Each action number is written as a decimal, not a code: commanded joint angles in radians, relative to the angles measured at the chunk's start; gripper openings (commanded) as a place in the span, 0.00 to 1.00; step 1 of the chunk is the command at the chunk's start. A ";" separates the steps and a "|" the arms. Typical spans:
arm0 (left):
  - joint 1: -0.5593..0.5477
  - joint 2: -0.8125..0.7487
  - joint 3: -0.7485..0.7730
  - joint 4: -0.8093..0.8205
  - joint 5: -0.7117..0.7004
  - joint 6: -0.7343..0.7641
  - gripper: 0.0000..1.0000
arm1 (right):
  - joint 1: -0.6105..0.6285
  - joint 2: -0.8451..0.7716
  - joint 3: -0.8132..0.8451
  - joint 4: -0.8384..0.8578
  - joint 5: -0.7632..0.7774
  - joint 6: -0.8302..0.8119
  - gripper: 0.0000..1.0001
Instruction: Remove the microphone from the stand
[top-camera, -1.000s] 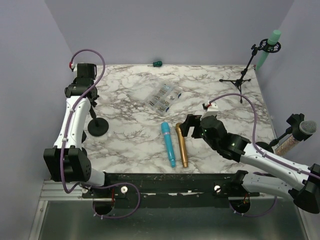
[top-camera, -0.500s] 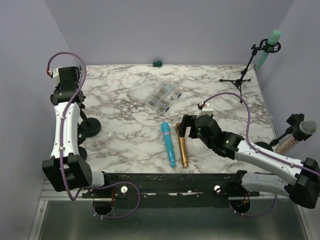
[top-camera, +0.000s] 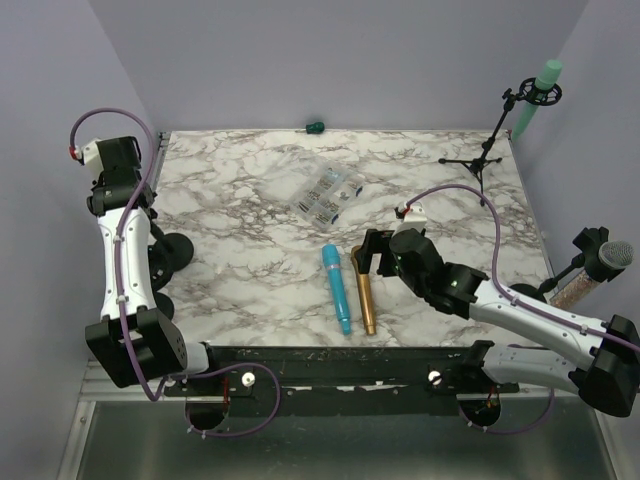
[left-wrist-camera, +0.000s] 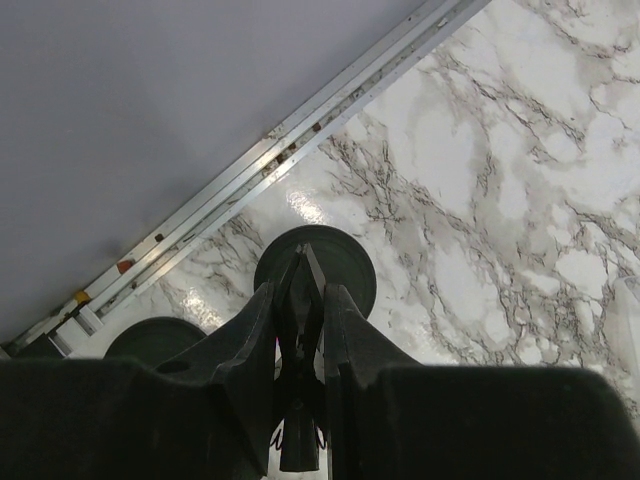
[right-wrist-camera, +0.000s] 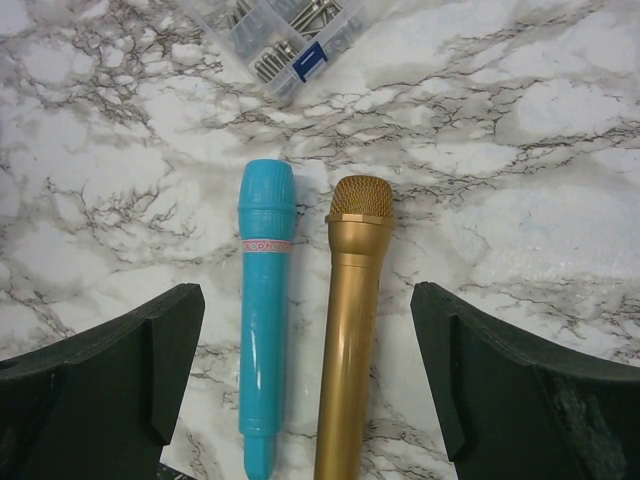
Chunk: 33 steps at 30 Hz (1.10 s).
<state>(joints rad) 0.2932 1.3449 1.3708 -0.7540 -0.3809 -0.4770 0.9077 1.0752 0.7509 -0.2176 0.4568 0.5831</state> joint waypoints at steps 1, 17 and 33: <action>0.014 -0.005 -0.005 0.063 -0.025 -0.028 0.00 | -0.003 -0.001 0.031 0.019 -0.012 0.004 0.93; 0.014 -0.046 -0.070 0.110 -0.038 -0.038 0.21 | -0.003 -0.066 0.013 -0.009 0.005 0.011 0.93; 0.014 -0.143 -0.114 0.142 0.030 -0.034 0.71 | -0.002 -0.063 0.019 -0.016 0.005 0.017 0.93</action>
<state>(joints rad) 0.2993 1.2655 1.2781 -0.6449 -0.3878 -0.5087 0.9077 1.0225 0.7509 -0.2264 0.4545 0.5880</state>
